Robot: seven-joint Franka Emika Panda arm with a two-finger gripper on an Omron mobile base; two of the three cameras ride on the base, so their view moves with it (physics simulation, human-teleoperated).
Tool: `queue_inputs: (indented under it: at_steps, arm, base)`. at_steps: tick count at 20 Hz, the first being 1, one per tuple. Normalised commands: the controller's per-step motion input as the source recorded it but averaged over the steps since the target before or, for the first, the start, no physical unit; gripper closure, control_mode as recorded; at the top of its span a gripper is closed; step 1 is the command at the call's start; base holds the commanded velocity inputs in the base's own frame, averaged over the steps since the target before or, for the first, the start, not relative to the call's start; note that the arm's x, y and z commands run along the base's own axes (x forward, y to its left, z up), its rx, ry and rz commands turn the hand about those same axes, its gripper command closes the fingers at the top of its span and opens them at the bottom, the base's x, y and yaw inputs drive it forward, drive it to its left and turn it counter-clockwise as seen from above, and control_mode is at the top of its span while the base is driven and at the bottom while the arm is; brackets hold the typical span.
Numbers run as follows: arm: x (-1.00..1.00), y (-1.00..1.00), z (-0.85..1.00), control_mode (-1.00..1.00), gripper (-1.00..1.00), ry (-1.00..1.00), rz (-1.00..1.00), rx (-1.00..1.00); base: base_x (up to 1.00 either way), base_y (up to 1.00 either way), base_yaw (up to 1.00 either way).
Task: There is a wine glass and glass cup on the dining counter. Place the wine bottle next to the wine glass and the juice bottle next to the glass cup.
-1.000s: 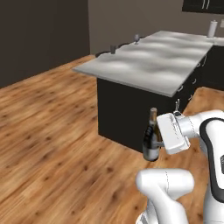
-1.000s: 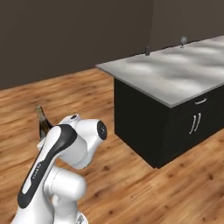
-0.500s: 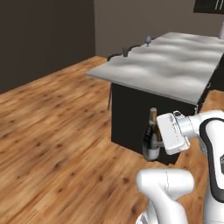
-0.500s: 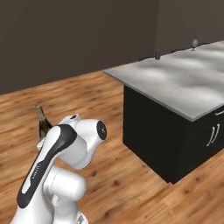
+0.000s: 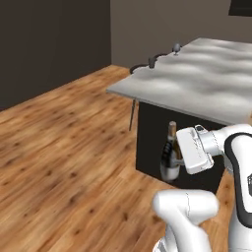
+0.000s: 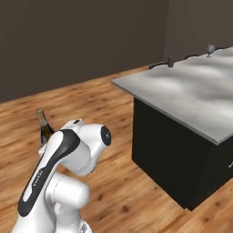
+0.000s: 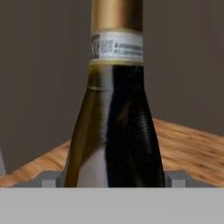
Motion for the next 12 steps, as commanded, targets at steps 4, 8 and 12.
queue_inputs:
  at_steps: [4, 8, 12]
  arm:
    - [0.0, 0.0, 0.0, 1.0, 1.0, 0.0, 0.0, 0.0]
    - [0.0, 0.0, 0.0, 1.0, 1.0, 0.0, 0.0, 0.0]
    - [0.0, 0.0, 0.0, 1.0, 1.0, 0.0, 0.0, 0.0]
  base:
    - [0.75, 0.15, 0.0]
    - [0.67, 0.11, 0.0]
    - [0.71, 0.1, 0.0]
